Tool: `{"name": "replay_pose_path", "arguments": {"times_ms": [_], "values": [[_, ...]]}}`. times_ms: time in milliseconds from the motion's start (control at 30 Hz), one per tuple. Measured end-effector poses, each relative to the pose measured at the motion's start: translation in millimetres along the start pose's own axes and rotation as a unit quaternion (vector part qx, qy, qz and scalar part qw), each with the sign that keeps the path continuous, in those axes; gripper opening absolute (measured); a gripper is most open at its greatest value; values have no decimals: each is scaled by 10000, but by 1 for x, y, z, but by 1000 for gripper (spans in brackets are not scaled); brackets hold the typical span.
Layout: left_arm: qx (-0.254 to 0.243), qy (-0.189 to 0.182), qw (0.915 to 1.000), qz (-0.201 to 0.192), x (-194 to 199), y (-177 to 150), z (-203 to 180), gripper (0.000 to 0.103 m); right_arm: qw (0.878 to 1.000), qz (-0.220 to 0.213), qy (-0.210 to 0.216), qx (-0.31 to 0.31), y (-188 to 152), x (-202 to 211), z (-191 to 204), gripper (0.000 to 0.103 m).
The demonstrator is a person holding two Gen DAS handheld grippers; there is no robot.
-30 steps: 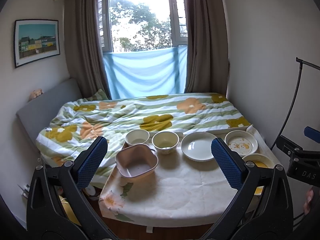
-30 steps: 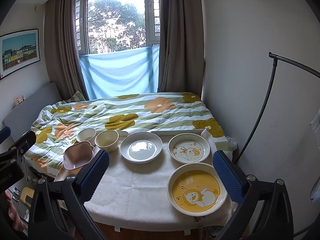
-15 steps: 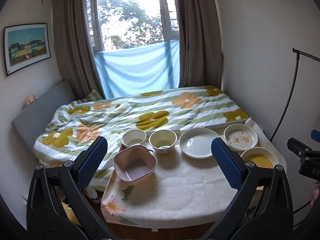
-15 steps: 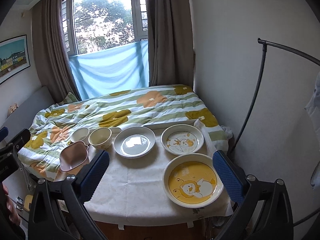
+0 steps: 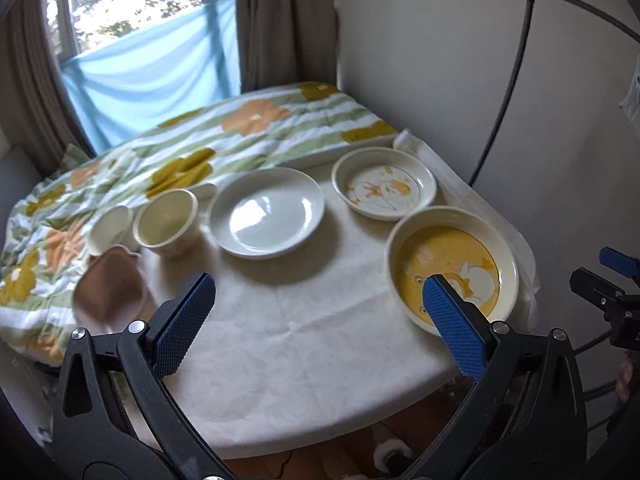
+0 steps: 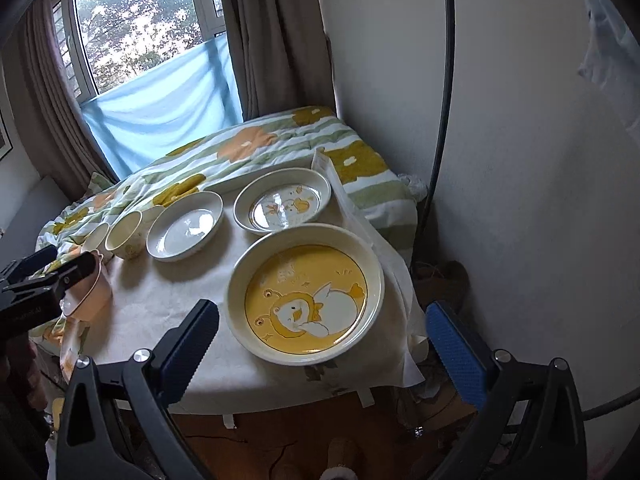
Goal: Organize plates and bowls
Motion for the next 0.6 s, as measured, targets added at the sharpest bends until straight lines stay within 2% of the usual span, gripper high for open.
{"name": "replay_pose_path", "arguments": {"times_ms": [133,200,267,333,400,600], "values": [[-41,-671,9955,666,-66,-2,-30,102,9982,444,406,4,-1,-36,-22,102],[-15,-896,9914,959,-99,-4,-42,102,9953,737,618,-81,-2,-58,-32,97],[-15,-1036,9875,1184,-123,-6,-50,96,9915,1019,781,-192,-2,-82,-42,85],[-86,-1081,9836,1442,-147,-9,-58,79,9883,1217,884,-254,-3,-101,-50,74],[-122,-1140,9798,1638,-162,-12,-63,70,9852,1354,1008,-301,-2,-116,-56,67],[-143,-1291,9725,1935,-189,-15,-69,58,9797,1551,1229,-307,2,-139,-63,53]]}}
Point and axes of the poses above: each gripper's, at about its wrist camera, not at the fingertips, and x roughly against the way its jaws point, z to its left, y to its top, the point moved 4 cm from there along -x, roughly the way its jaws point, and after that the axes turned 6 degrees about -x, right-handed, at the moved point
